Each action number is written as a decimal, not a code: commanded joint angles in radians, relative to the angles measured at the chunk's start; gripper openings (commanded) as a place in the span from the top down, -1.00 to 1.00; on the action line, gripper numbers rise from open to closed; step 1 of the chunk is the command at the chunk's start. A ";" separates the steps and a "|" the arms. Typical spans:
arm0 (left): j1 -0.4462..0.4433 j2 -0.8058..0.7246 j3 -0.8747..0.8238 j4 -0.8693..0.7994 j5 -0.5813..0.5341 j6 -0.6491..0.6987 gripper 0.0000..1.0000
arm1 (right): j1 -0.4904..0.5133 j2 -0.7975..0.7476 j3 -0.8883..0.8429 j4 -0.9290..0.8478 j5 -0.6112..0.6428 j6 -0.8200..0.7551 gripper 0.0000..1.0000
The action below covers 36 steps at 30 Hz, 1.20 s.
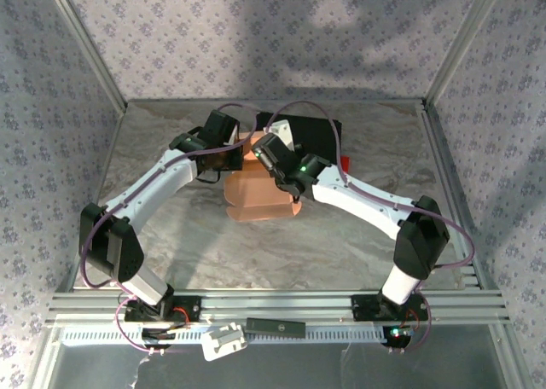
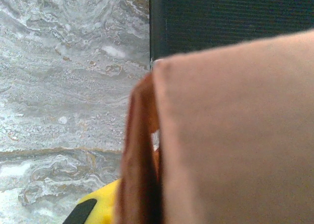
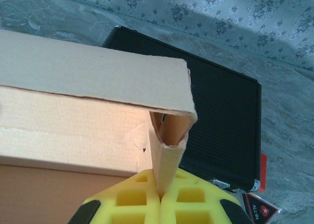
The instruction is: Fold the paper box
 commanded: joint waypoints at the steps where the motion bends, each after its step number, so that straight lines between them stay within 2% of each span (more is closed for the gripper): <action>1: -0.023 -0.032 0.036 -0.064 0.033 0.011 1.00 | -0.020 0.008 0.022 0.016 0.027 0.021 0.84; 6: -0.022 -0.022 0.047 -0.072 0.033 0.009 1.00 | -0.055 -0.027 -0.004 0.066 -0.093 0.017 0.59; 13: -0.025 -0.005 0.064 -0.085 0.036 -0.001 1.00 | -0.067 -0.005 0.021 0.053 -0.097 0.014 0.58; 19: -0.026 -0.004 0.067 -0.090 0.039 -0.007 1.00 | -0.075 0.003 0.023 0.040 -0.052 0.034 0.83; 21: -0.027 -0.001 0.070 -0.094 0.038 -0.013 1.00 | -0.071 0.011 0.033 0.023 -0.004 0.041 0.98; 27: -0.027 0.003 0.077 -0.103 0.030 -0.030 1.00 | -0.045 0.065 0.106 -0.108 0.176 0.095 1.00; 29: -0.026 0.006 0.077 -0.101 0.029 -0.033 1.00 | -0.041 0.068 0.105 -0.113 0.185 0.106 1.00; 32: -0.026 0.009 0.085 -0.103 0.028 -0.035 1.00 | -0.045 0.051 0.076 -0.075 0.130 0.089 1.00; 33: -0.026 0.009 0.085 -0.103 0.027 -0.038 1.00 | -0.048 0.041 0.063 -0.060 0.101 0.081 0.96; 36: -0.026 0.011 0.086 -0.106 0.022 -0.047 1.00 | -0.050 -0.011 0.009 0.006 0.004 0.043 0.62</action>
